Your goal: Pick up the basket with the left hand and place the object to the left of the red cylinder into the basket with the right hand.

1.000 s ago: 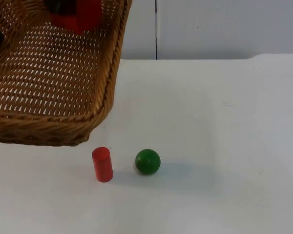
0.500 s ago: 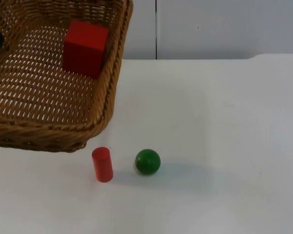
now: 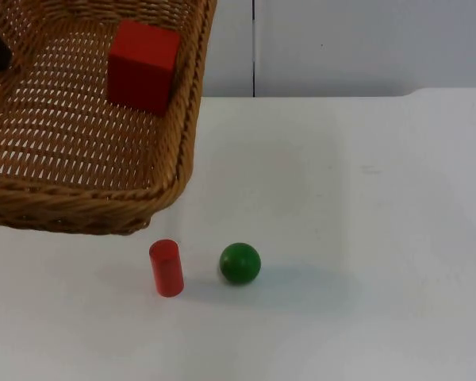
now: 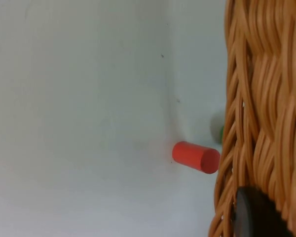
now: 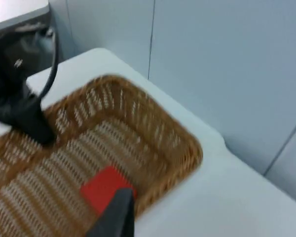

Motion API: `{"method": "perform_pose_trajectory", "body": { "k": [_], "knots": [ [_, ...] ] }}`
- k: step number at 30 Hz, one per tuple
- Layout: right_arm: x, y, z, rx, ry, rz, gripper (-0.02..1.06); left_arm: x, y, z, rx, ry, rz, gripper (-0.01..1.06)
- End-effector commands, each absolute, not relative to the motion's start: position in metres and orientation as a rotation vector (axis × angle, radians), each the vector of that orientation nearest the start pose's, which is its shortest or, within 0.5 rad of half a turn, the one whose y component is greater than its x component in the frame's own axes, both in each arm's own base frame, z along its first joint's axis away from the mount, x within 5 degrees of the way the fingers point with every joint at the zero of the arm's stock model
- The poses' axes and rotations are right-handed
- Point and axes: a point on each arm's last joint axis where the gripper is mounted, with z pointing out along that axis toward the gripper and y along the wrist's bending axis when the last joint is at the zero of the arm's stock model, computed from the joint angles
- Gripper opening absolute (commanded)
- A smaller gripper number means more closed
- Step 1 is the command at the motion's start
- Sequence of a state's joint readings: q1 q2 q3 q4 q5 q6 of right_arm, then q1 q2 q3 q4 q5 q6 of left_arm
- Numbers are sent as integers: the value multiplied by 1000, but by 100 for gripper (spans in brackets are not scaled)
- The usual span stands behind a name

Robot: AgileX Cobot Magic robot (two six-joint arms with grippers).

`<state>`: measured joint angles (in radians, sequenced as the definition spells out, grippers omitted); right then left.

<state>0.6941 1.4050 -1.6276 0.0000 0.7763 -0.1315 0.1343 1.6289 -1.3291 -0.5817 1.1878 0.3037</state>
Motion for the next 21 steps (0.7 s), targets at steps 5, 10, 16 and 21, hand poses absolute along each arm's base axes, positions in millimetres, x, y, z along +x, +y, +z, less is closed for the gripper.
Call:
{"method": "perform_pose_trajectory", "body": {
  "k": [5,10,16,21],
  "knots": [
    [177,145,431,-779,1887,358,105,326,-7,299,2,2746,-765,0],
    [146,119,400,-752,1847,377,105,326,-7,299,1,2744,-764,0],
    [133,109,382,-761,1868,372,105,327,-10,300,-9,2736,-763,0],
    [133,109,383,-758,1864,375,105,332,-37,299,34,2704,-765,0]
  ]
}}
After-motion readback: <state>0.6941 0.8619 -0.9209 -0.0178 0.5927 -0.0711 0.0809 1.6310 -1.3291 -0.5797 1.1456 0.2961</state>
